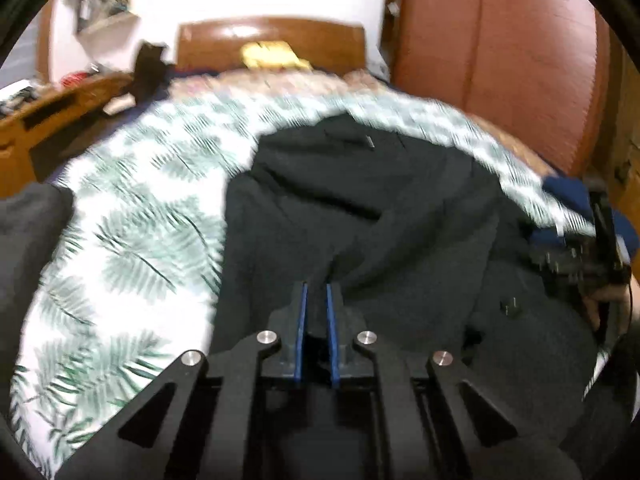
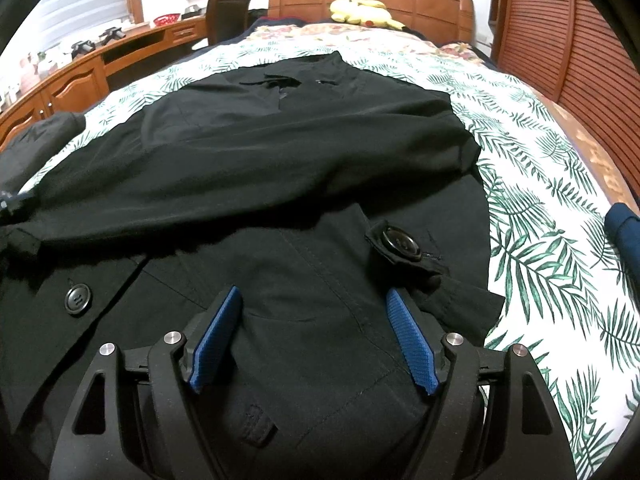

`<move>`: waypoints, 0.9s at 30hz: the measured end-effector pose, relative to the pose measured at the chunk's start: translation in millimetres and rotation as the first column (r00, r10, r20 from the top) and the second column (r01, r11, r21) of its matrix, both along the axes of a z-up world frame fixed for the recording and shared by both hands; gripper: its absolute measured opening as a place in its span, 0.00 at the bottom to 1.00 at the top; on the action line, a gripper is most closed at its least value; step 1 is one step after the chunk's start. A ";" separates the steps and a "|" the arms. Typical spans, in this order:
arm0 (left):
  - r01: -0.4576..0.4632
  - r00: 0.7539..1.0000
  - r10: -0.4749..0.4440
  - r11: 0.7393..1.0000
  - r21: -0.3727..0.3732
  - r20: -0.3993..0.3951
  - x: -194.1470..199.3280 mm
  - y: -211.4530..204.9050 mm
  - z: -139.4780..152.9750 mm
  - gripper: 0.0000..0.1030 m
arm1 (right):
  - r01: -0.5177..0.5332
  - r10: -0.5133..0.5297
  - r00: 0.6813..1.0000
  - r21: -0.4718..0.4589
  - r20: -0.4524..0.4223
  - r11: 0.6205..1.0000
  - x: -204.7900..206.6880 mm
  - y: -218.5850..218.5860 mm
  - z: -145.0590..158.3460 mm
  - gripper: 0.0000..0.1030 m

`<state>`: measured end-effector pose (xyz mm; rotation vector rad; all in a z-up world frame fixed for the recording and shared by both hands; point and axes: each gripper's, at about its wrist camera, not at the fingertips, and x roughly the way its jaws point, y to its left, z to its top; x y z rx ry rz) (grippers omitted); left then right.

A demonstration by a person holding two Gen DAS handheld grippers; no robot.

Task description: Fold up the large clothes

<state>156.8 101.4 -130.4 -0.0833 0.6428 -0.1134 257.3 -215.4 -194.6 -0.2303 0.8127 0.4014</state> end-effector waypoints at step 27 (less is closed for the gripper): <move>-0.008 0.998 0.012 0.998 -0.066 0.059 -18.5 25.2 17.4 0.36 | 0.209 -0.209 0.978 0.003 -0.014 0.978 144.6 -61.7 48.4 0.51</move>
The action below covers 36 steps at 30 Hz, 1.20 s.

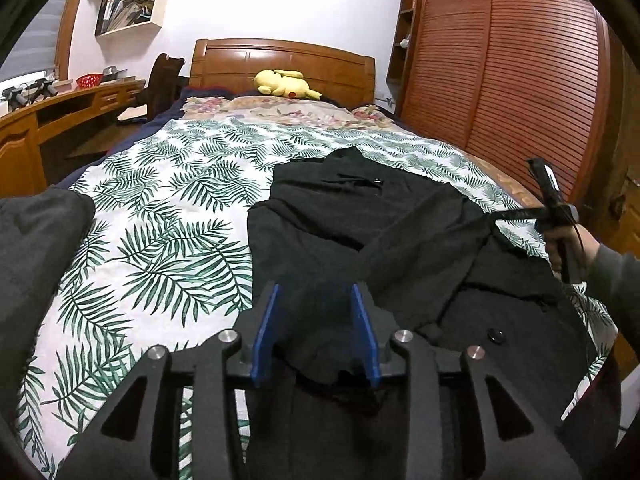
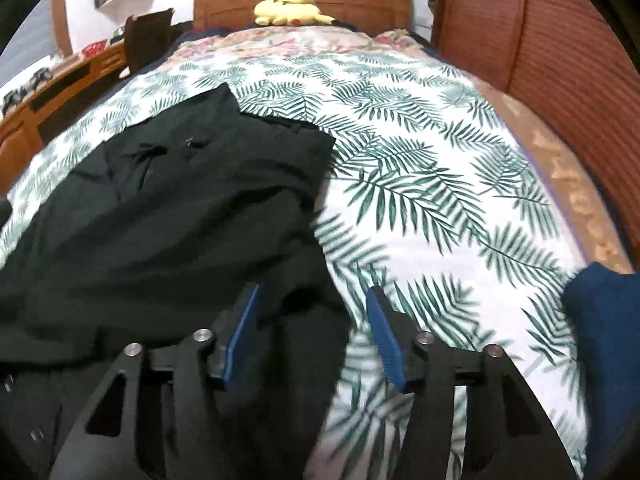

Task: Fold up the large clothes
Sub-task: 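Move both open tools to the coat hem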

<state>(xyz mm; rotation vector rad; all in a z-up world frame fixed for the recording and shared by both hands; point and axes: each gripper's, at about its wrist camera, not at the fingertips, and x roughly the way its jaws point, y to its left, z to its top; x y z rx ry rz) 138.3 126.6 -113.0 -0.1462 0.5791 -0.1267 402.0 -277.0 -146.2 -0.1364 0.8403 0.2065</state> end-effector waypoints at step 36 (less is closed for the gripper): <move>0.052 0.998 -0.051 0.996 0.067 -0.021 5.5 -28.5 -0.7 0.42 | -0.069 0.069 0.997 -0.028 -0.016 0.997 -140.6 -15.4 0.7 0.65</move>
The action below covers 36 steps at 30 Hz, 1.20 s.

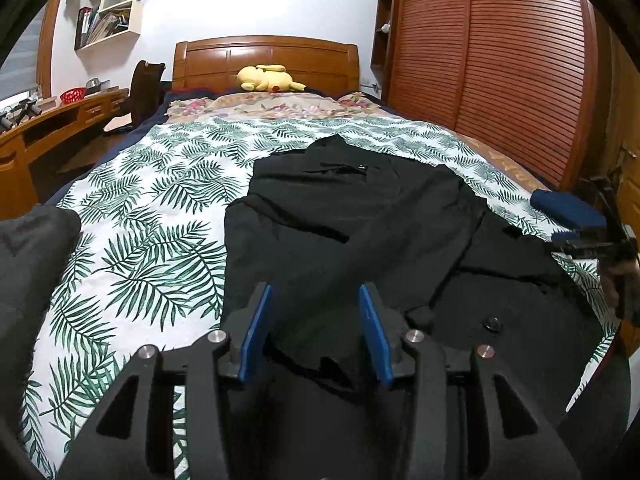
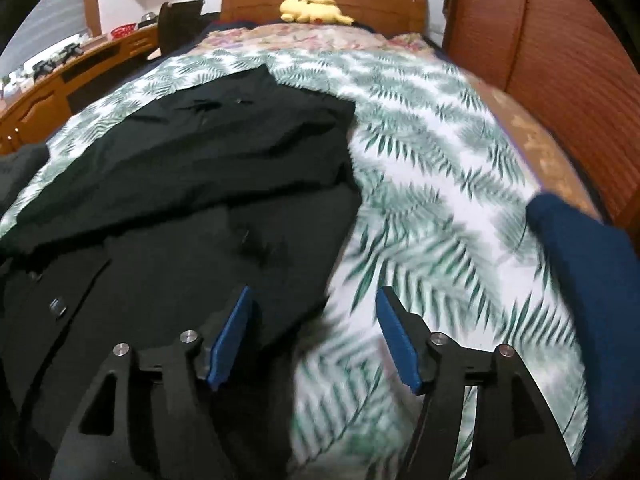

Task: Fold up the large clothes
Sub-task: 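Move both open tools to the coat hem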

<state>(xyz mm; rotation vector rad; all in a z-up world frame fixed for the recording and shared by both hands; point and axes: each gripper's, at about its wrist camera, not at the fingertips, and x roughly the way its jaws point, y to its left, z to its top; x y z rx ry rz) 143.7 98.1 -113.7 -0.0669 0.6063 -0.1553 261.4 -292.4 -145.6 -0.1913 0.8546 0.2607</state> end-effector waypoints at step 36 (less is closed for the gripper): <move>-0.164 0.972 0.173 0.984 0.064 -0.160 -68.9 34.4 -16.1 0.42 | -0.087 0.088 0.995 0.030 -0.035 0.996 -118.2 -10.8 -25.2 0.65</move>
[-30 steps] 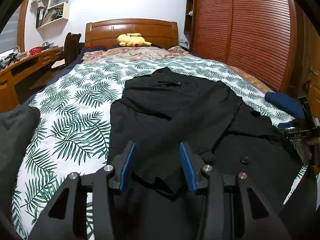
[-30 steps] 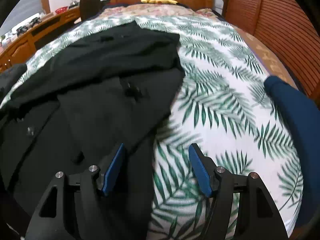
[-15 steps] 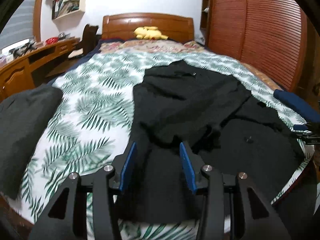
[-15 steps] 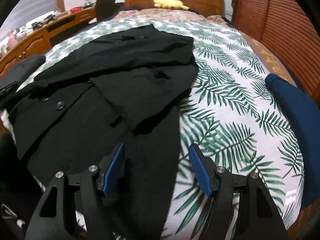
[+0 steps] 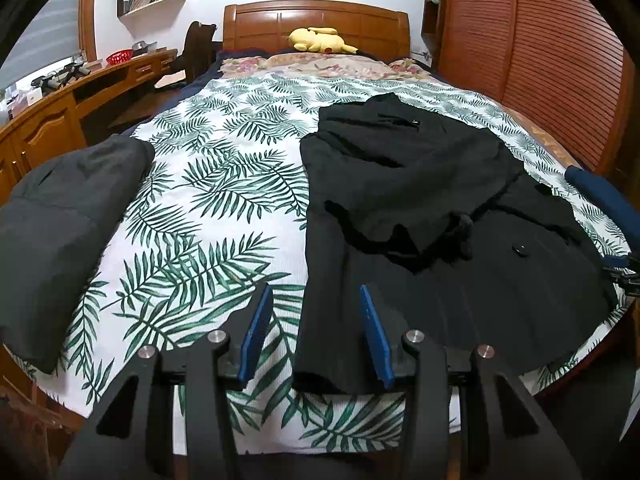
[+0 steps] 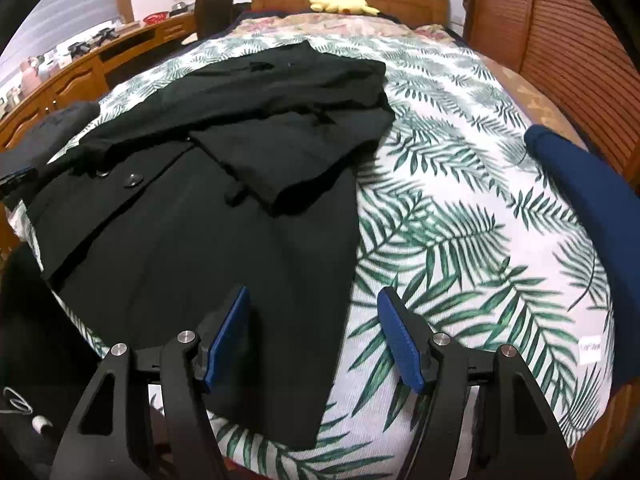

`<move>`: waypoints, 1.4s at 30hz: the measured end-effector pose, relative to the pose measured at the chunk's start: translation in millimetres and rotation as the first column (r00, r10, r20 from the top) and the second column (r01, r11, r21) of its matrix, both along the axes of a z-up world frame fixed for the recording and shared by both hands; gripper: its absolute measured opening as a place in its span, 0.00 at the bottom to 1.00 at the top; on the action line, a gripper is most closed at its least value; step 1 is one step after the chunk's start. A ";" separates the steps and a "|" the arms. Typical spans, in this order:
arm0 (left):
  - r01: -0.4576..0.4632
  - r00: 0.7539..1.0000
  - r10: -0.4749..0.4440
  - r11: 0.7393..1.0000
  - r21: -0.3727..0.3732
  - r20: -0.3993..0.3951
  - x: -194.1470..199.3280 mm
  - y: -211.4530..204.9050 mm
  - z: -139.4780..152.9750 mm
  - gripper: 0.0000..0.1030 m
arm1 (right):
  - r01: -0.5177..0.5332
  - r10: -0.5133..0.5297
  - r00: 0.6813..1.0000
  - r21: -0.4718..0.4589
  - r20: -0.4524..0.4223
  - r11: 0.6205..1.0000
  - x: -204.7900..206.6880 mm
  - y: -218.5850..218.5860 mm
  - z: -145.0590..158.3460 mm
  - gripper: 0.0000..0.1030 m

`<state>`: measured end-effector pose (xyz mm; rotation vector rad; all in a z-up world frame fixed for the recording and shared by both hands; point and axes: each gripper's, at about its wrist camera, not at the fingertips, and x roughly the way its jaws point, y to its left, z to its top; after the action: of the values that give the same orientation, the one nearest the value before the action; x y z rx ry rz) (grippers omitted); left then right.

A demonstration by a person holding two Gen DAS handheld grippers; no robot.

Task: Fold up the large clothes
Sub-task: 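Move both open tools to the coat hem, then close the left tool on the hem while the right tool closes beside it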

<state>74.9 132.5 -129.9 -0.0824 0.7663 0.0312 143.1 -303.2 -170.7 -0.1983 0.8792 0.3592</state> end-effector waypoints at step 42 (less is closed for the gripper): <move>0.065 0.997 -0.065 0.998 -0.001 -0.032 32.4 -2.1 15.7 0.01 | -0.187 0.190 0.982 0.119 -0.015 0.975 31.7 23.5 9.6 0.03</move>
<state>107.2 130.4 -114.2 -0.0573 0.8009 -0.0294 174.8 -279.7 -161.1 -0.1687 0.8644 0.5905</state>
